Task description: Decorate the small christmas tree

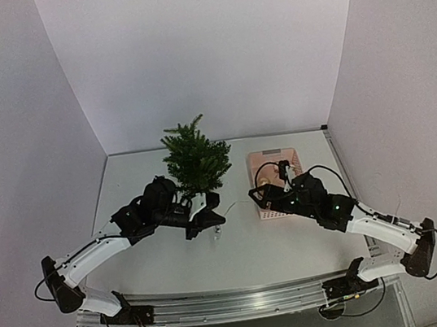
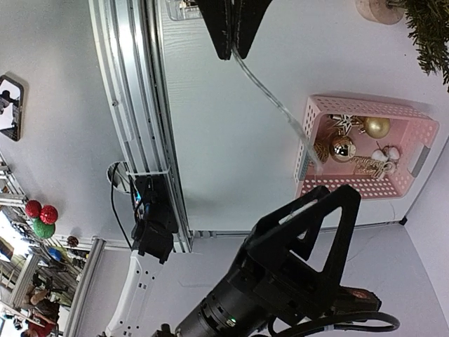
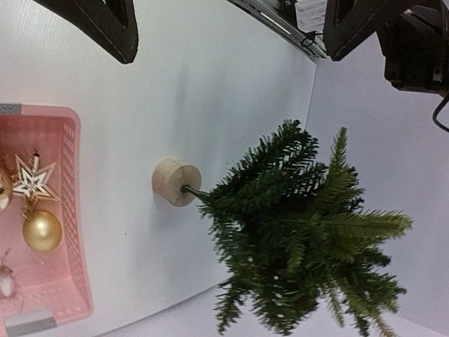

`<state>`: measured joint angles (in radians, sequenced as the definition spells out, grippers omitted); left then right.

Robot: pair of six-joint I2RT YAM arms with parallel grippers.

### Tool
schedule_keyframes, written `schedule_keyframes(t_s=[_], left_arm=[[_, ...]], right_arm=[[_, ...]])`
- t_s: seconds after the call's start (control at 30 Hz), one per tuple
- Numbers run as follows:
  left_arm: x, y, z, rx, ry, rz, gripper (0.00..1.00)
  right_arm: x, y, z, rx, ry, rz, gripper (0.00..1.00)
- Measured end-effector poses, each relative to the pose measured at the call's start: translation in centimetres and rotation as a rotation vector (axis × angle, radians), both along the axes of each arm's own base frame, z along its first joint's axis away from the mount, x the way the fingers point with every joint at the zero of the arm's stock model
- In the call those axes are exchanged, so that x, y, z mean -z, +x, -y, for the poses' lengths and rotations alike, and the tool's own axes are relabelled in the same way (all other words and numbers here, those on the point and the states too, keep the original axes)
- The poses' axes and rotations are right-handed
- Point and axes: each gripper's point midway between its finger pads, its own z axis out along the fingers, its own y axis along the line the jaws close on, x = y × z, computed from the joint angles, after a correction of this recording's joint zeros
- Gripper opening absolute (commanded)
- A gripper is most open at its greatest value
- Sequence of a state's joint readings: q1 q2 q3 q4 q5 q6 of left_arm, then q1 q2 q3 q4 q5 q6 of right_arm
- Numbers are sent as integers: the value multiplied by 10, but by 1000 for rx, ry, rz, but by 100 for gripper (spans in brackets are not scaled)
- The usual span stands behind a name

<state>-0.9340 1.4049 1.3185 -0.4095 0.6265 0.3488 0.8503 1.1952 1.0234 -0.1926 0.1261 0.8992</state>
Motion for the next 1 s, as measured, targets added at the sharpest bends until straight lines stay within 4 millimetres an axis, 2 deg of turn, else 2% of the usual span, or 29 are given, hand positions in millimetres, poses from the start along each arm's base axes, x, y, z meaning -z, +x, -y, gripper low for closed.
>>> schedule_keyframes(t_s=[0.1,0.17,0.27,0.43,0.5,0.63,0.83,0.9,1.0], left_arm=[[9,-4,-5,17,29,18,0],[14,-5,-7,23,44,21,0],[15,-6,-9,26,52,29,0],[18,-4,-11,13,62,37,0],[20,-4,-12,10,65,44,0],[19,-4,-13,14,64,59,0],[19,-3,-13,9,65,63,0],[19,-2,-14,6,65,64,0],[19,0,-14,3,65,66,0]], right_arm=[[13,1,21,44,2,-67,89],[9,4,32,55,13,-77,89],[-6,7,39,20,49,-77,88],[-43,22,44,-35,109,-63,87],[-44,29,50,-22,109,-74,86],[-21,44,71,51,65,-147,79],[28,90,120,195,-25,-268,67],[41,108,127,201,-48,-305,66],[56,132,126,181,-60,-346,69]])
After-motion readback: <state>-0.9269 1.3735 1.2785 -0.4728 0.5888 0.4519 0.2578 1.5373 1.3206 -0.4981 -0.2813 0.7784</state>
